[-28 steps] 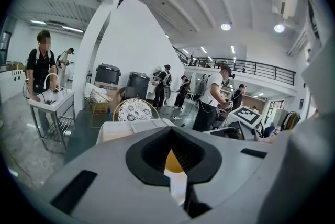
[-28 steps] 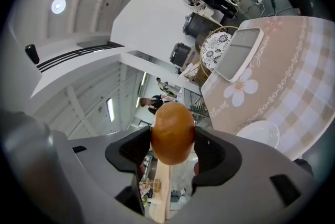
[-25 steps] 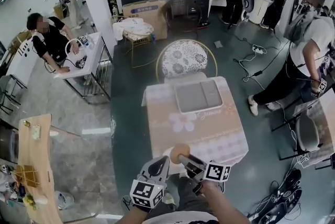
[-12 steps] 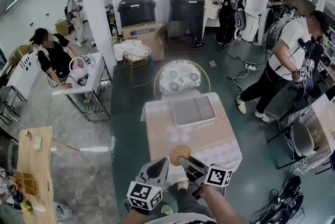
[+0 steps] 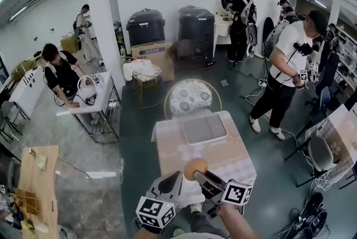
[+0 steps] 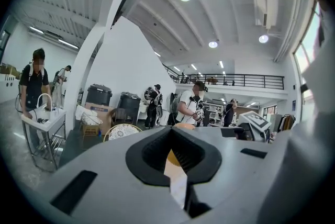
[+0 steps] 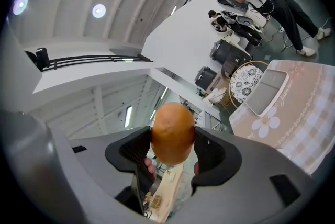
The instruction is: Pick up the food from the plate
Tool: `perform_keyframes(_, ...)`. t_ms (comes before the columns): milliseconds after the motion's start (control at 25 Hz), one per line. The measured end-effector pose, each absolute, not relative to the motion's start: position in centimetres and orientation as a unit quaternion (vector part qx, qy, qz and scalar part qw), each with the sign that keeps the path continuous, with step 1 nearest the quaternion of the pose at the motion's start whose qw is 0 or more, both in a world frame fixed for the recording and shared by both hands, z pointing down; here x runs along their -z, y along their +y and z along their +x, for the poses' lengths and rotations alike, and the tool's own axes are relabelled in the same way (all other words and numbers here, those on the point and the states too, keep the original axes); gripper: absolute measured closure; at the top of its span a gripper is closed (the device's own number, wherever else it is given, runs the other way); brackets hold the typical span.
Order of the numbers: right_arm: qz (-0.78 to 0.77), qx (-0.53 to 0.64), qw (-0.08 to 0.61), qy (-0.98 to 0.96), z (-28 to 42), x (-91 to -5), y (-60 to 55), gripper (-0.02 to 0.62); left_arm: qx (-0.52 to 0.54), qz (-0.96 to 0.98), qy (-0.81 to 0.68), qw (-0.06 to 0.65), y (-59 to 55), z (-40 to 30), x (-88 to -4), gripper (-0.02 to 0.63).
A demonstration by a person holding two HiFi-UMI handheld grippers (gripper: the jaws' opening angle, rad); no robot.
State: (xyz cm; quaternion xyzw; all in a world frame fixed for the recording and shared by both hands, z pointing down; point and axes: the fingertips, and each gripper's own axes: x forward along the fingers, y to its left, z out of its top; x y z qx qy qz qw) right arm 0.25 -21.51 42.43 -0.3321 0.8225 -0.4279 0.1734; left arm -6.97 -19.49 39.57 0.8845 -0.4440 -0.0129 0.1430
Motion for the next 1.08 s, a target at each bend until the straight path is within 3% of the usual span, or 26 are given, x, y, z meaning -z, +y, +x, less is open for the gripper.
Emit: perform_keyframes(1080, -0.347, 0.41, 0.155, 0.829, -1.1, -41.8, -19.3, 0.342, 0.019, 0.887, -0.444, 0.13, -17.9, -8.0, -38.6, 0.602)
